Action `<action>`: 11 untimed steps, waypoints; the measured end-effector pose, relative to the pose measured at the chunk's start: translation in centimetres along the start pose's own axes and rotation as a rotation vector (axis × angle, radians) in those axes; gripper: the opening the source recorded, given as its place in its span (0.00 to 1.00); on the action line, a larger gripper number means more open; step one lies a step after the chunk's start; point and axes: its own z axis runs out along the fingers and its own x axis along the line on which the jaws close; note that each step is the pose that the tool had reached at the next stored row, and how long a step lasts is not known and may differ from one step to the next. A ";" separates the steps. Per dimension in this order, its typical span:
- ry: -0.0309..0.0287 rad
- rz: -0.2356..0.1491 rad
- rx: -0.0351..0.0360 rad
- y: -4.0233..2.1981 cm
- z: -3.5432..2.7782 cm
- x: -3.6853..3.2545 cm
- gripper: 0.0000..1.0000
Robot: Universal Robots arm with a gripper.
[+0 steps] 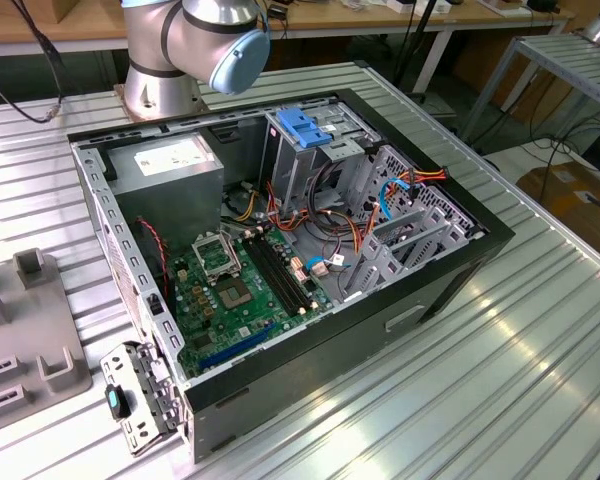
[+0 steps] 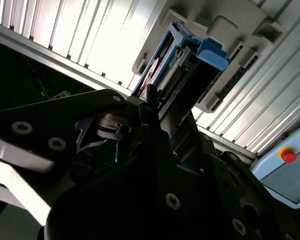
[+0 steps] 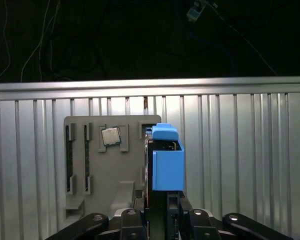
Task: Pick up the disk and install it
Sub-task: 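Pick up the disk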
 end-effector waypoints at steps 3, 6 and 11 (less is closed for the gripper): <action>0.0000 0.000 0.0000 0.00 -0.26 0.00 0.35; 0.0000 0.000 0.0001 0.00 -0.43 -0.01 0.35; 0.0000 0.000 0.0000 0.01 -0.50 -0.01 0.35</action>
